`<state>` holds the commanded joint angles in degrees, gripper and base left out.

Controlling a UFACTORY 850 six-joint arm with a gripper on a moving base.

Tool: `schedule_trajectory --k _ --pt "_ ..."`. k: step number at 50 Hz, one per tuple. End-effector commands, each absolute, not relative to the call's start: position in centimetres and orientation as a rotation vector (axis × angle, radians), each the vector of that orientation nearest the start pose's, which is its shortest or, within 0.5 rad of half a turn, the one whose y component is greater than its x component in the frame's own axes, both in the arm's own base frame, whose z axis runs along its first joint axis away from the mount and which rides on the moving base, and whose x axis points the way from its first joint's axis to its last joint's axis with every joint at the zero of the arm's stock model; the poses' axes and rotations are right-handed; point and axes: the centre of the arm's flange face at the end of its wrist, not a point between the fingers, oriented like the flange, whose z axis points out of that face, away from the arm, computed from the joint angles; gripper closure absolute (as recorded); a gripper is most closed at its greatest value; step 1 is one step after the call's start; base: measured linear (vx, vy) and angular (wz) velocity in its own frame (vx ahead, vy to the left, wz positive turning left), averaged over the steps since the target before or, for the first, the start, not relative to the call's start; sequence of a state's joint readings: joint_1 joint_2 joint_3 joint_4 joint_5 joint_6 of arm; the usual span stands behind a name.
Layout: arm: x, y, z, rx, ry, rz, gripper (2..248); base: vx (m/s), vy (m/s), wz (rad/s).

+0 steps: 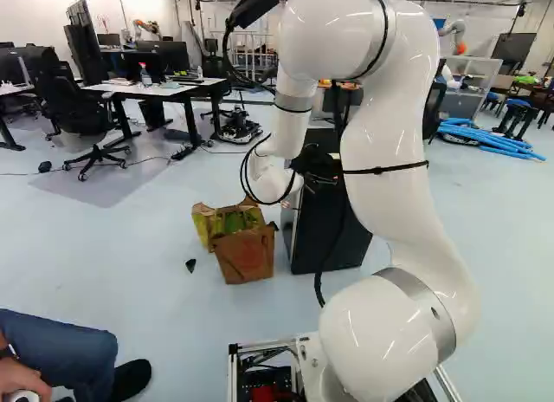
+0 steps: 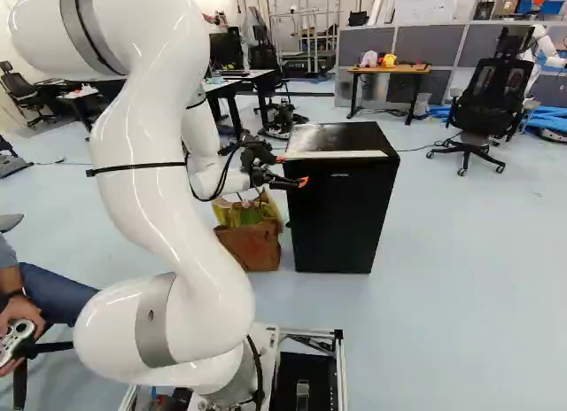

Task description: Grab a drink from the fridge

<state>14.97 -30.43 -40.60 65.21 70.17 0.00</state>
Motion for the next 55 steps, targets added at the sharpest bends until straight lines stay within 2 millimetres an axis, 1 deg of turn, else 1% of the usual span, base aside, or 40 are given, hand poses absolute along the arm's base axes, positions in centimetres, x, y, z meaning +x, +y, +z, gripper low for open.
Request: schedule_trajectory --k 14,32,55 --pt "45.8 4.4 28.4 -2.525 1.407 -2.062 3 0.000 -0.001 -0.002" --pt "43.9 4.4 28.4 -2.544 1.465 -2.043 3 0.000 0.000 0.000" --pt "41.5 3.9 28.4 -2.557 1.589 -2.016 3 0.000 0.000 0.000"
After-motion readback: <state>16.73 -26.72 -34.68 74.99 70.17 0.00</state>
